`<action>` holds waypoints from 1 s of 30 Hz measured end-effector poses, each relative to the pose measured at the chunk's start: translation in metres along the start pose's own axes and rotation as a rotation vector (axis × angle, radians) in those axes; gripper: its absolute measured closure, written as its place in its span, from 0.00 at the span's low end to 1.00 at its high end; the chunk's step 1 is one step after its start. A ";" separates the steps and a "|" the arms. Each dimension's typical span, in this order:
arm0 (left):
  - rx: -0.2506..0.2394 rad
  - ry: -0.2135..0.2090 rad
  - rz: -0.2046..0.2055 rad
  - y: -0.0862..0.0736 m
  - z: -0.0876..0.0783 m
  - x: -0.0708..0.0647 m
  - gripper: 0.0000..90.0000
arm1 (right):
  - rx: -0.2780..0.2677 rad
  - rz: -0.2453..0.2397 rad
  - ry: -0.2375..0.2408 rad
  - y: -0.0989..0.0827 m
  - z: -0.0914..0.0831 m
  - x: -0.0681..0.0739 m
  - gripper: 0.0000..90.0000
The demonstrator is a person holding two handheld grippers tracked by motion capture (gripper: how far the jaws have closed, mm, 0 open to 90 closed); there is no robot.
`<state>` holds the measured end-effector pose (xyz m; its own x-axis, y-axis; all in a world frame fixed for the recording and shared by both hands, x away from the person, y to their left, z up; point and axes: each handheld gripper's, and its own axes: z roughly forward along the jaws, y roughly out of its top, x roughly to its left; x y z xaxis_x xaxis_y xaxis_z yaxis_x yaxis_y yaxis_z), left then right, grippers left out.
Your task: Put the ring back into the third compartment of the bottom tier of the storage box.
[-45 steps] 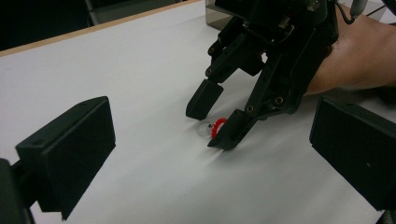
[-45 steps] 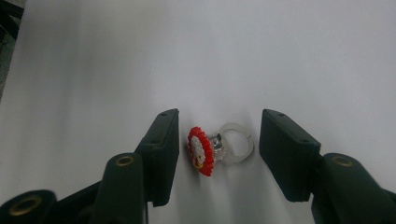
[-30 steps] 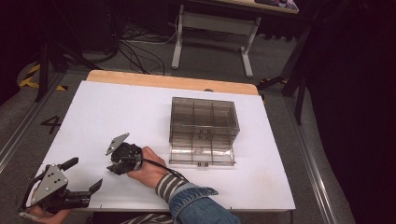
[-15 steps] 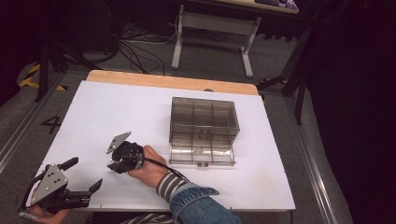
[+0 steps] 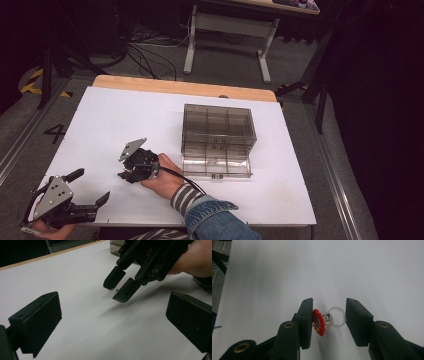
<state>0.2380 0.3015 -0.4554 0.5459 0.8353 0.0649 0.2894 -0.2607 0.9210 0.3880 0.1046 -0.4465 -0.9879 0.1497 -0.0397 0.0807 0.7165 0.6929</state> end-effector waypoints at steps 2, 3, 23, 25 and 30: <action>-0.001 0.000 -0.001 0.000 0.000 0.000 0.01 | -0.001 -0.001 -0.002 0.000 -0.002 0.000 0.65; 0.000 0.000 -0.001 0.000 0.000 0.000 0.01 | 0.000 0.001 -0.002 0.000 -0.002 -0.001 0.65; -0.004 -0.016 0.012 0.003 0.006 -0.001 0.01 | -0.044 0.037 -0.060 -0.013 -0.039 -0.010 0.65; -0.001 -0.025 0.008 0.003 0.007 -0.001 0.01 | -0.051 0.044 -0.067 -0.015 -0.044 -0.011 0.65; -0.001 -0.032 0.014 0.005 0.010 -0.001 0.01 | -0.062 0.058 -0.088 -0.022 -0.058 -0.014 0.65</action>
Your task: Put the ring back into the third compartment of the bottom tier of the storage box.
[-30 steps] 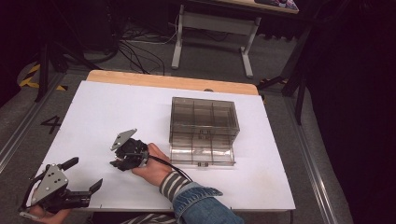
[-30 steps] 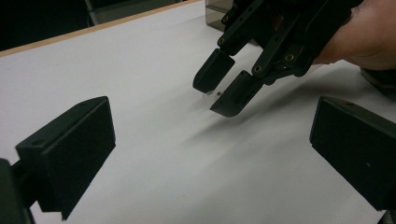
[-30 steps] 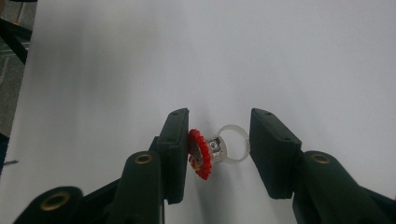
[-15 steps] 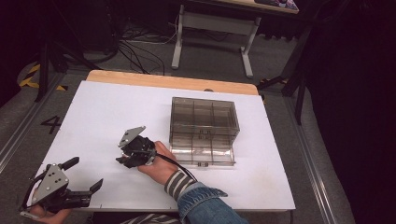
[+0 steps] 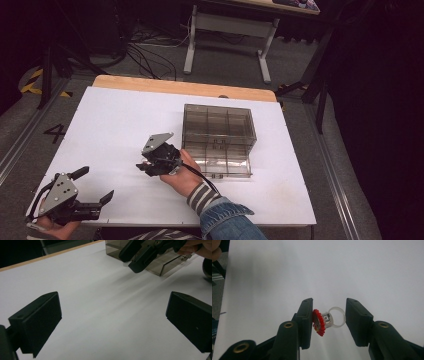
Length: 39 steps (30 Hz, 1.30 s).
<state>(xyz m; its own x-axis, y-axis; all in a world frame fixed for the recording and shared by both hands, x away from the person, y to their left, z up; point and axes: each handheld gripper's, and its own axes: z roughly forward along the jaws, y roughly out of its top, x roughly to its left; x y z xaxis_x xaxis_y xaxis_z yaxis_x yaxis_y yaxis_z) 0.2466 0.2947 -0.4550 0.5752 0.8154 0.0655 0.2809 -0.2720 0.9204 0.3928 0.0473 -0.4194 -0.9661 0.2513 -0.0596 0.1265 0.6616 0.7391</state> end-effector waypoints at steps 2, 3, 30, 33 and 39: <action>0.001 -0.001 0.008 0.001 0.001 0.000 0.01 | -0.005 0.006 -0.010 -0.002 -0.006 -0.002 0.65; 0.002 -0.004 0.006 0.001 0.002 0.000 0.01 | -0.010 0.009 -0.015 -0.004 -0.010 -0.003 0.65; 0.001 -0.025 0.011 0.004 0.011 0.000 0.01 | -0.055 0.110 -0.136 -0.045 -0.083 -0.026 0.65; 0.001 -0.023 0.016 0.004 0.011 0.000 0.01 | -0.056 0.117 -0.146 -0.050 -0.089 -0.027 0.65; 0.002 -0.023 0.017 0.004 0.011 0.001 0.01 | -0.060 0.137 -0.166 -0.059 -0.098 -0.027 0.65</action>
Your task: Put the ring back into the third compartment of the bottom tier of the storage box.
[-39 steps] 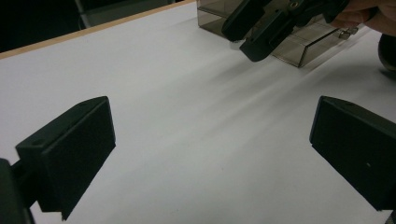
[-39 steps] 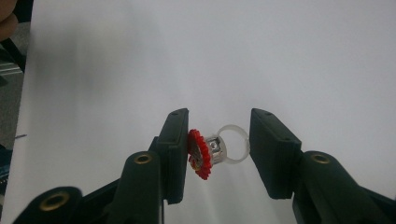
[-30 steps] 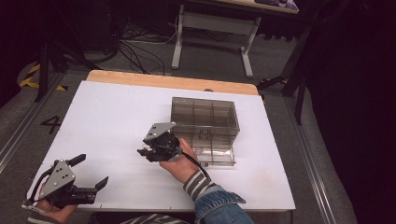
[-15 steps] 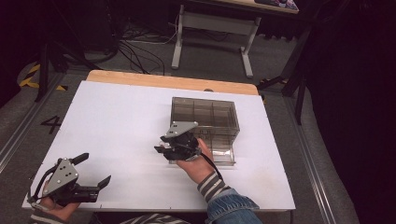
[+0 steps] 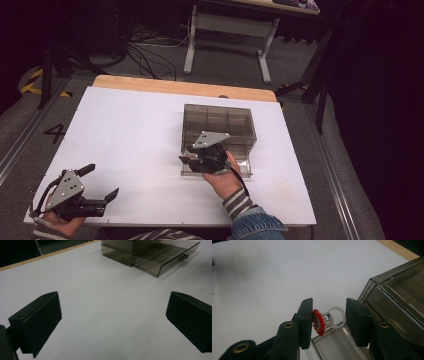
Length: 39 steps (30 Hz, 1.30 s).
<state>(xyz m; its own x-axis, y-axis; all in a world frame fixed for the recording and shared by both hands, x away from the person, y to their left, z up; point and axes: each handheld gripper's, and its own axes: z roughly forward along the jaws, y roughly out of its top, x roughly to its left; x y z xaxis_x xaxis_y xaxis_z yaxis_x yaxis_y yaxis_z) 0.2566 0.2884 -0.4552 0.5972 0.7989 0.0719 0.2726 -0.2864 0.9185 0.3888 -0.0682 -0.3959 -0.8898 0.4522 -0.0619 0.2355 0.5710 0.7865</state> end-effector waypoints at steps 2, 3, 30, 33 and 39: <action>-0.001 0.000 -0.001 0.000 0.000 0.000 0.01 | -0.003 0.006 -0.008 -0.003 -0.003 -0.001 0.65; 0.001 -0.003 -0.003 0.000 0.000 -0.001 0.01 | -0.004 0.005 -0.016 -0.005 -0.005 -0.001 0.65; 0.005 -0.006 0.003 0.000 0.000 -0.001 0.01 | -0.032 0.065 -0.063 -0.022 -0.031 -0.010 0.65; 0.004 -0.006 0.001 0.000 0.000 -0.001 0.01 | -0.025 0.072 -0.072 -0.024 -0.034 -0.012 0.65; 0.005 -0.005 0.001 0.000 -0.001 -0.001 0.01 | 0.004 0.093 -0.102 -0.032 -0.039 -0.019 0.65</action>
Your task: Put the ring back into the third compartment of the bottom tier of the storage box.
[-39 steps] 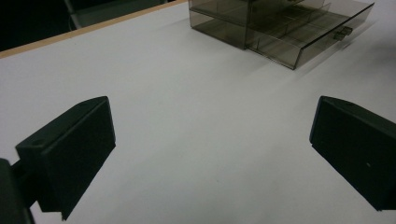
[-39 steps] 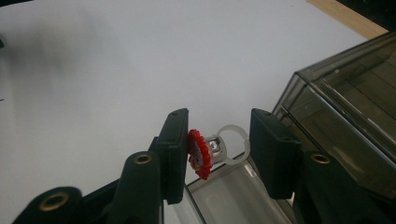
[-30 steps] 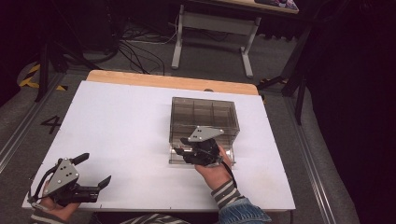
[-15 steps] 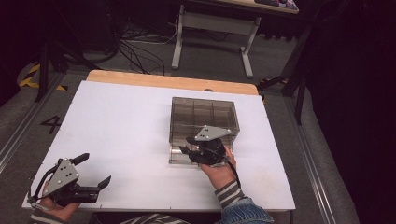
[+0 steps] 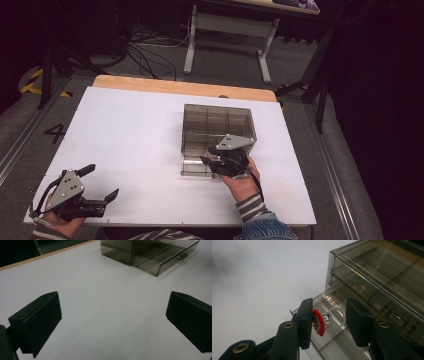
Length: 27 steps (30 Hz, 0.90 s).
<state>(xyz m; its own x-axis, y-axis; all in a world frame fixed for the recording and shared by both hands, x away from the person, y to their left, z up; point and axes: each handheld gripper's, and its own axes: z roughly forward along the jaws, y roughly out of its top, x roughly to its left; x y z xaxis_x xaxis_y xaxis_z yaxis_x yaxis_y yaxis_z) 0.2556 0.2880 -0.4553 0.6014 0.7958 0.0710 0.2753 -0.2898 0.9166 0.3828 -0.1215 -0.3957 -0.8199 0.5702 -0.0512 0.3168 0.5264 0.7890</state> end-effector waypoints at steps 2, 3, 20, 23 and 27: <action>0.000 0.001 0.000 0.000 0.000 0.000 0.01 | 0.009 0.013 -0.006 -0.003 -0.002 -0.004 0.65; 0.000 0.001 -0.002 0.000 0.000 0.000 0.01 | 0.015 0.017 -0.012 -0.004 -0.002 -0.005 0.65; 0.003 0.003 0.004 0.000 0.000 0.000 0.01 | 0.104 0.081 -0.067 -0.024 -0.010 -0.026 0.65; 0.002 0.003 -0.001 0.000 0.000 0.000 0.01 | 0.112 0.091 -0.075 -0.028 -0.012 -0.029 0.65; 0.003 0.003 -0.001 0.000 0.001 0.000 0.01 | 0.122 0.102 -0.081 -0.034 -0.014 -0.034 0.65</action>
<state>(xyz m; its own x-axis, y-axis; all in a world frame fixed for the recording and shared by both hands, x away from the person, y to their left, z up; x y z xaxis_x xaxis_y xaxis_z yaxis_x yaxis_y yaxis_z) 0.2558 0.2876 -0.4557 0.5989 0.7977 0.0708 0.2787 -0.2904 0.9154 0.3932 -0.1671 -0.4119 -0.7411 0.6709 -0.0281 0.4555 0.5330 0.7131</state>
